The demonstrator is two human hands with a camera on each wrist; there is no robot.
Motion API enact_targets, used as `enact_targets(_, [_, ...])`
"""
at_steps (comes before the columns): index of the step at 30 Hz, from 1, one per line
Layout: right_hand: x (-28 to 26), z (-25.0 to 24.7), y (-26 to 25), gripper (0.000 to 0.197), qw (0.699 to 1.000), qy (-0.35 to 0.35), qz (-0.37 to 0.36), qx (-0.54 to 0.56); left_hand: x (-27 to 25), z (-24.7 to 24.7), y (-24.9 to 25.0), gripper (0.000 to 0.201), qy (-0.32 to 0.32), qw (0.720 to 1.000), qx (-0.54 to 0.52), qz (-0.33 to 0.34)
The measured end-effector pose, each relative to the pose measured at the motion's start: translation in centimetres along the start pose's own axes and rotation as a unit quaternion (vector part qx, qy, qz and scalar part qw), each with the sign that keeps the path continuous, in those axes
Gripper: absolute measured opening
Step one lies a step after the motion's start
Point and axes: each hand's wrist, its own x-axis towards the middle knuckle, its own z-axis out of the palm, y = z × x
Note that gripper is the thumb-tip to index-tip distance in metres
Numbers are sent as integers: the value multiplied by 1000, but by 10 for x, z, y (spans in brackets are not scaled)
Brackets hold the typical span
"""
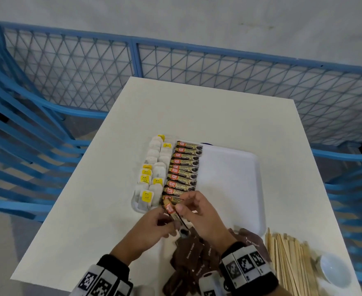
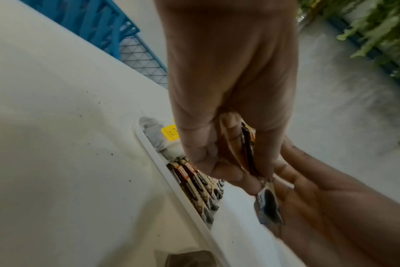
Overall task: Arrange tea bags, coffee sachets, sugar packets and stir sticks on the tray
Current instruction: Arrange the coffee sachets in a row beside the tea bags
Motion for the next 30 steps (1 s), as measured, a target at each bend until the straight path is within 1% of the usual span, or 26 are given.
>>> enact_targets(2, [-6,-2,7,19,999,-31,11,-38,-2,1,0,33,25,997,-70,3])
enact_targets(4, [-13,-5,13,15,996,-64,23,-55,-6,2,-1,43,24,994,-105,-3])
enact_targets(5, [-15,-7,15,14,996,-71,27,-52,-7,3,-3,44,18,994,-111,-10])
enact_targets(6, [-17,-8,16,14,996,-73,31,-48,-9,4,-5,43,11,993,-115,-19])
enact_targets(8, [-16,-12,17,16,996,-69,30,-56,-10,5,-8,34,9,990,-136,-39])
enact_targets(9, [-15,-14,17,15,995,-65,24,-73,-9,4,-10,27,21,987,-151,-48])
enact_targets(11, [-11,-17,17,11,991,-58,18,-122,-7,0,-14,20,71,984,-154,-56])
enact_targets(13, [-4,-19,18,15,983,-55,21,-175,-1,-8,-18,19,122,985,-111,-52])
enact_targets(14, [0,-19,19,17,978,-53,25,-200,2,-11,-20,18,138,986,-83,-49])
enact_targets(17, [11,-15,21,21,960,-54,20,-275,10,-16,-25,20,155,987,18,-35])
enact_targets(20, [19,-8,22,22,946,-50,12,-320,15,-20,-33,18,164,980,115,-15])
enact_targets(22, [22,-5,25,23,941,-45,12,-336,18,-21,-36,15,167,973,159,-2])
enact_targets(25, [24,-1,29,22,935,-42,12,-353,21,-21,-37,11,148,965,214,24])
enact_targets(30, [25,3,37,23,930,-20,13,-368,26,-24,-34,7,116,957,260,47])
